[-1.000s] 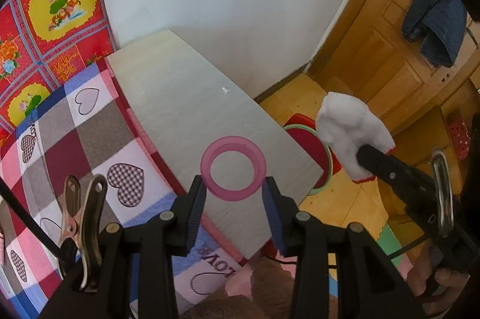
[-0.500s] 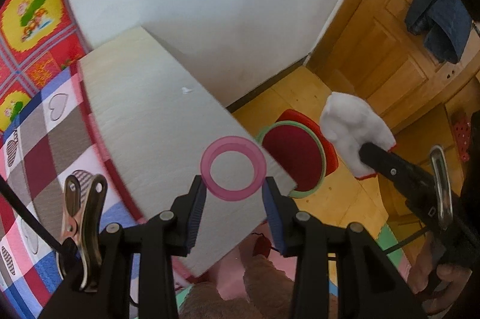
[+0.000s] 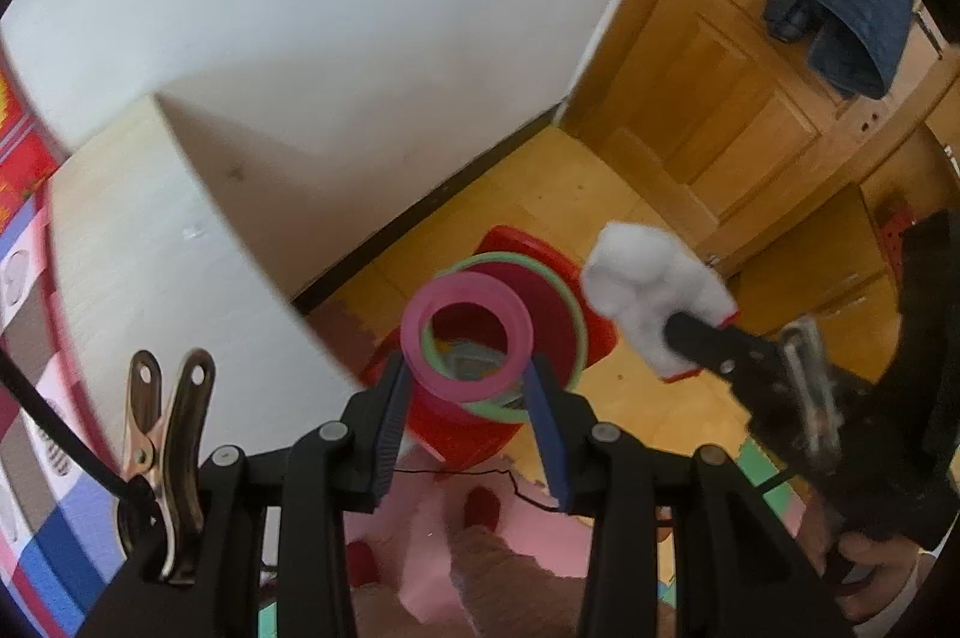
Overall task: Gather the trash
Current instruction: 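Carry the white glove with the right tool over the red bucket, then open the right tool to drop the white glove into the bucket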
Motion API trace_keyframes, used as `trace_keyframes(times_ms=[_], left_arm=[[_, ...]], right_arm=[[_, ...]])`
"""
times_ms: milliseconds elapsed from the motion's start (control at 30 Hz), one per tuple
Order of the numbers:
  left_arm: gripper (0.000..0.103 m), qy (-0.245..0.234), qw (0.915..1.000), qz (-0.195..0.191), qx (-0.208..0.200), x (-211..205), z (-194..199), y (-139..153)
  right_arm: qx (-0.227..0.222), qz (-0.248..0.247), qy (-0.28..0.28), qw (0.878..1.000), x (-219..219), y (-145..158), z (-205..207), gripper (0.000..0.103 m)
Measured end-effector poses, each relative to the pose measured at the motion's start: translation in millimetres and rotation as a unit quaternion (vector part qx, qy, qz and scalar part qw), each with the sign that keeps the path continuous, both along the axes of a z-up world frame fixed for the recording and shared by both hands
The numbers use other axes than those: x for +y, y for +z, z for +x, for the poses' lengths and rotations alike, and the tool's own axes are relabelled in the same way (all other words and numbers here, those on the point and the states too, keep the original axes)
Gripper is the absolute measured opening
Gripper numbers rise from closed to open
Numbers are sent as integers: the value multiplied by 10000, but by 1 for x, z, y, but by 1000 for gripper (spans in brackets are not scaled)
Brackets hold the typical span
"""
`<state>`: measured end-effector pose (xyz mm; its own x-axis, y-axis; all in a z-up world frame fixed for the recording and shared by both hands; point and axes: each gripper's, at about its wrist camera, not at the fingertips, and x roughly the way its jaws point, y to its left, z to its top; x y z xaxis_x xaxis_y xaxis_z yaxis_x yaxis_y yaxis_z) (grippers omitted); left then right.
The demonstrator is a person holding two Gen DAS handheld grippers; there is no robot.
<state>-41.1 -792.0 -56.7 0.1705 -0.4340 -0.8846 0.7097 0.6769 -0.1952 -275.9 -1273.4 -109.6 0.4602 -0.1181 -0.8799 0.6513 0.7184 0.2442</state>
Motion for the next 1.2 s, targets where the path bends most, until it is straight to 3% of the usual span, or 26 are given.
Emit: trace_keyframes(times_ms=[400, 900, 1200], left_arm=[[40, -412, 9991, -120, -19, -75, -45, -34], [40, -410, 9978, 387, 351, -133, -41, -169], [40, -304, 9960, 657, 526, -154, -17, -236]], right_arm=[[397, -70, 8, 9992, -51, -30, -40, 13], [825, 233, 9, 9963, -95, -131, -75, 13], [930, 402, -111, 9948, -116, -180, -84, 14]])
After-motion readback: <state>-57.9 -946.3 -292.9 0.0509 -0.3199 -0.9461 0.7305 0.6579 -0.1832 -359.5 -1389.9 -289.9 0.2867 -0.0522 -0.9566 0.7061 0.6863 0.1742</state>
